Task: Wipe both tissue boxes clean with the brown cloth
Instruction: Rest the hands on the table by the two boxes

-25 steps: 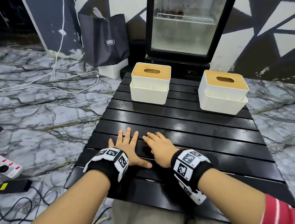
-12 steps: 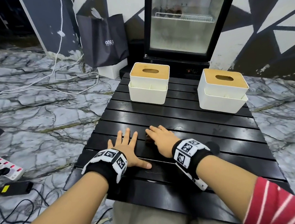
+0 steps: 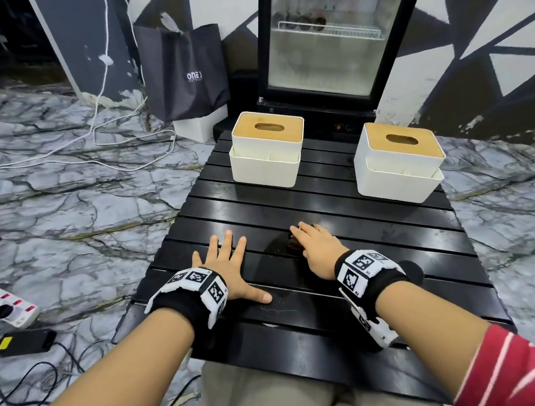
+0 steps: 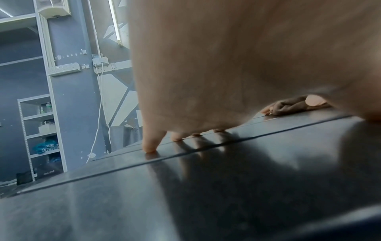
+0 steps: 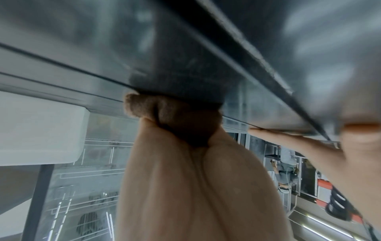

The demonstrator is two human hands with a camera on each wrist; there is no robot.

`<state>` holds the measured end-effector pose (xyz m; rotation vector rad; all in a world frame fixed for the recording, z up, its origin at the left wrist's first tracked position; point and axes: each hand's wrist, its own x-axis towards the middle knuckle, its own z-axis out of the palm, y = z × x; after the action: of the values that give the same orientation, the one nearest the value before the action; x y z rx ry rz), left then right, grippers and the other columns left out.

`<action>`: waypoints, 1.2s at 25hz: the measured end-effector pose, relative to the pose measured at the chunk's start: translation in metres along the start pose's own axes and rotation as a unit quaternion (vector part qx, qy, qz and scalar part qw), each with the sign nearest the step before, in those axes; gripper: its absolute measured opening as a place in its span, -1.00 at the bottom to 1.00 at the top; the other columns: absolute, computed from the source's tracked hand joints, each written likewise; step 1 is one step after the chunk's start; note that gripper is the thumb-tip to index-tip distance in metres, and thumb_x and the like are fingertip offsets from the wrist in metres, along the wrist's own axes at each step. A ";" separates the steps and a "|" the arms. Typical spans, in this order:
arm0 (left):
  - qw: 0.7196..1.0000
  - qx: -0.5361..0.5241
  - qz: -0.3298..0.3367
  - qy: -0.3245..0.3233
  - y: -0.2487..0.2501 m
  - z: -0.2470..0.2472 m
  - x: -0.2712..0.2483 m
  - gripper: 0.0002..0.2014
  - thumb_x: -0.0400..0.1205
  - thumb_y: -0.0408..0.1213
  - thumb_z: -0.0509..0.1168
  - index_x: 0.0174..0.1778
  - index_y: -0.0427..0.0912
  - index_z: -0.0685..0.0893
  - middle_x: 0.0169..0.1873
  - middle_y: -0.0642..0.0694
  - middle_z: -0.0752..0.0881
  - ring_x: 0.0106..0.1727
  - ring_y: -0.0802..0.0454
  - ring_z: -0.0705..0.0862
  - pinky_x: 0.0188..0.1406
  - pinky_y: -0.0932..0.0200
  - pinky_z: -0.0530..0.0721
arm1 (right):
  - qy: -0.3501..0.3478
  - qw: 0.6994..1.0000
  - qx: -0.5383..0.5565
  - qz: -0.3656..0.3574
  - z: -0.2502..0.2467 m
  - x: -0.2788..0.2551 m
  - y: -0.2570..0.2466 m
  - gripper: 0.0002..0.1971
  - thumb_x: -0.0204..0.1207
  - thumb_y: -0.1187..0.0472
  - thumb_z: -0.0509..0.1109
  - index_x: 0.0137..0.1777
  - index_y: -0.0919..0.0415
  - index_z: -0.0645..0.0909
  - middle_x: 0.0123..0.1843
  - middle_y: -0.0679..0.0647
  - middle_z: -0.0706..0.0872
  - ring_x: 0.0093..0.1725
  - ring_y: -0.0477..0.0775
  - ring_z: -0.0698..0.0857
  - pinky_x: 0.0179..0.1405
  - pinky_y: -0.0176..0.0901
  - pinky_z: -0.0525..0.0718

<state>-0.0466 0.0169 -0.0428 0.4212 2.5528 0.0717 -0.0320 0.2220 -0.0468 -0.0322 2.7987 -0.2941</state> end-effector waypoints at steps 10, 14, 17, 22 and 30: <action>1.000 0.006 -0.012 0.009 0.006 -0.006 -0.005 0.26 0.26 0.44 0.37 0.64 0.01 -0.28 0.64 -0.11 -0.35 0.65 -0.20 -0.32 0.59 -0.31 -0.08 | -0.011 0.999 0.006 -0.038 0.025 -0.056 0.002 -0.34 0.57 0.38 0.10 0.60 0.01 -0.05 0.67 0.00 -0.07 0.63 0.15 -0.09 0.58 0.22 0.07; 0.998 0.045 0.042 0.024 0.044 -0.004 -0.013 0.09 0.39 0.39 0.30 0.66 0.02 -0.15 0.66 -0.13 -0.24 0.67 -0.13 -0.22 0.61 -0.24 -0.03 | -0.004 1.000 0.022 -0.017 0.023 -0.082 0.022 -0.38 0.61 0.35 0.09 0.60 0.00 -0.04 0.67 -0.03 -0.07 0.64 0.12 -0.09 0.59 0.16 0.04; 0.993 0.053 0.103 0.024 0.091 0.010 -0.022 0.02 0.44 0.37 0.25 0.66 0.03 -0.13 0.66 -0.09 -0.24 0.68 -0.08 -0.22 0.61 -0.22 -0.07 | 0.000 1.000 0.030 0.005 0.022 -0.104 0.040 -0.39 0.62 0.34 0.08 0.60 0.02 -0.04 0.67 -0.02 -0.07 0.64 0.09 -0.09 0.56 0.13 0.03; 0.983 0.077 0.162 0.024 0.155 0.037 -0.030 0.02 0.42 0.40 0.23 0.66 0.05 -0.15 0.66 -0.06 -0.25 0.67 -0.06 -0.24 0.59 -0.23 -0.12 | 0.011 0.997 0.055 0.045 0.027 -0.141 0.076 -0.40 0.61 0.31 0.11 0.60 0.02 -0.01 0.67 -0.02 -0.04 0.63 0.07 -0.07 0.56 0.25 0.10; 0.981 0.086 0.172 0.025 0.195 0.063 -0.045 0.06 0.41 0.41 0.23 0.66 0.01 -0.18 0.66 -0.09 -0.28 0.67 -0.08 -0.26 0.61 -0.21 -0.10 | 0.048 0.992 0.095 0.068 0.042 -0.177 0.108 -0.40 0.60 0.31 0.12 0.59 0.00 0.05 0.66 0.01 0.01 0.64 0.09 -0.04 0.57 0.20 0.10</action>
<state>0.0775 0.1856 -0.0470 0.9366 2.5160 -0.0123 0.1502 0.3289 -0.0514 0.2206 2.8355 -0.5402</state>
